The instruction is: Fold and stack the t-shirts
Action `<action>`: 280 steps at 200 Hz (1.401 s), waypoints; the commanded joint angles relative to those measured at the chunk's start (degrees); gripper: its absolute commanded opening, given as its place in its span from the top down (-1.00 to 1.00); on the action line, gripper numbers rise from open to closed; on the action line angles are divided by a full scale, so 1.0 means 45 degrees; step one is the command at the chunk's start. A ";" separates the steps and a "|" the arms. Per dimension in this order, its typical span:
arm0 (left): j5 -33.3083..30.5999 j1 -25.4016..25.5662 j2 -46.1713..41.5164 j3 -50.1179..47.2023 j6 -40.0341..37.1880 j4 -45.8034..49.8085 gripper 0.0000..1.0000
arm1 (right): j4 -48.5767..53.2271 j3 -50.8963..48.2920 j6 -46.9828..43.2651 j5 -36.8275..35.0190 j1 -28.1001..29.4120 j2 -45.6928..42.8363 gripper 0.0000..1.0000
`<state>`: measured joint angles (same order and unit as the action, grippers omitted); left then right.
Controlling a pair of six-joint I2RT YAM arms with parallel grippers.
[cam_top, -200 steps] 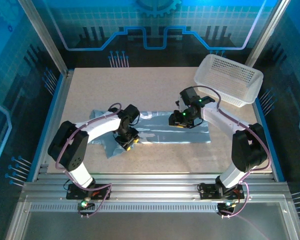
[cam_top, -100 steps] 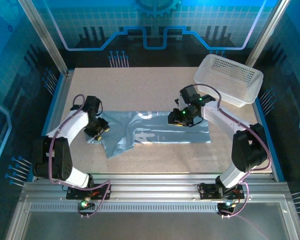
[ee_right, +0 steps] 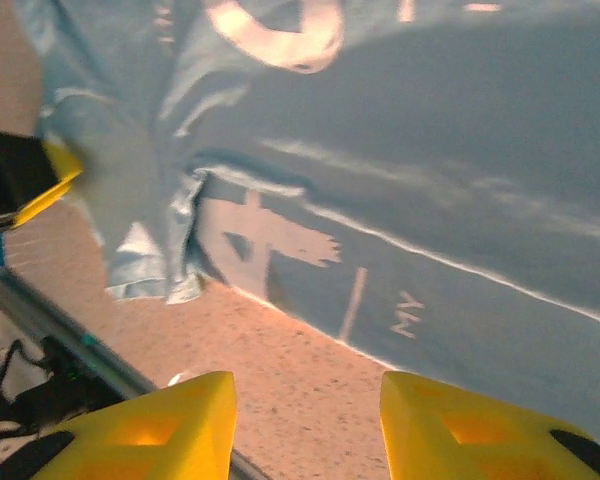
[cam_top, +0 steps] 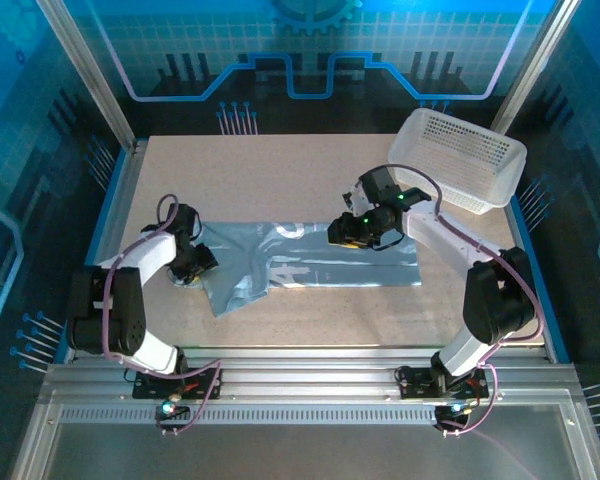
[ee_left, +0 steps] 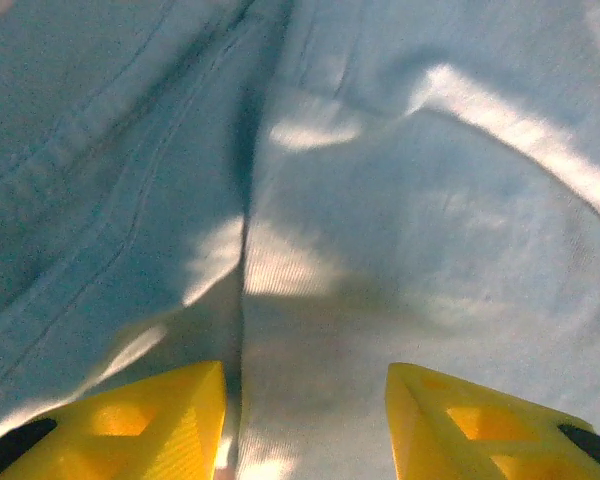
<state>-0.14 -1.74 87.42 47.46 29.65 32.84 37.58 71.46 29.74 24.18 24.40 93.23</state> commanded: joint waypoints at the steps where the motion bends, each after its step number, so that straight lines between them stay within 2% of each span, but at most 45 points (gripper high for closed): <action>1: -0.0158 -0.0219 0.0283 -0.0072 -0.0600 -0.0614 0.10 | -0.1279 -0.0418 0.0141 0.2215 0.0221 -0.0044 0.11; 53: -0.0180 -0.0239 0.0566 -0.0170 -0.0693 -0.0707 0.31 | -0.1341 -0.0431 0.0219 0.2245 0.0222 -0.0037 0.10; 101: -0.0030 -0.0239 -0.0051 -0.0064 -0.0465 -0.0342 0.84 | -0.1164 -0.0295 0.0201 0.2087 0.0231 0.0102 0.10; 131: -0.0084 -0.0239 -0.1028 -0.0085 -0.0054 0.0218 1.00 | -0.1134 -0.0236 0.0208 0.2018 0.0222 0.0209 0.11; 192: 0.0019 -0.0504 -0.1535 0.0770 0.0864 0.1176 1.00 | -0.0960 0.0191 0.0093 0.2038 0.0222 0.0566 0.11; 240: 0.0354 -0.0766 0.0079 0.3113 0.1081 0.2628 1.00 | -0.0725 0.0463 -0.0059 0.2026 0.0222 0.0674 0.11; 280: -0.0013 -0.0825 0.1800 0.5439 0.0617 0.4294 1.00 | -0.0693 0.0316 -0.0070 0.1959 0.0217 0.0552 0.11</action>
<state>0.27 -4.62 91.46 66.04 33.28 44.58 33.01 71.96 30.35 32.16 24.82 95.92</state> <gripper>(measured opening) 0.051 0.445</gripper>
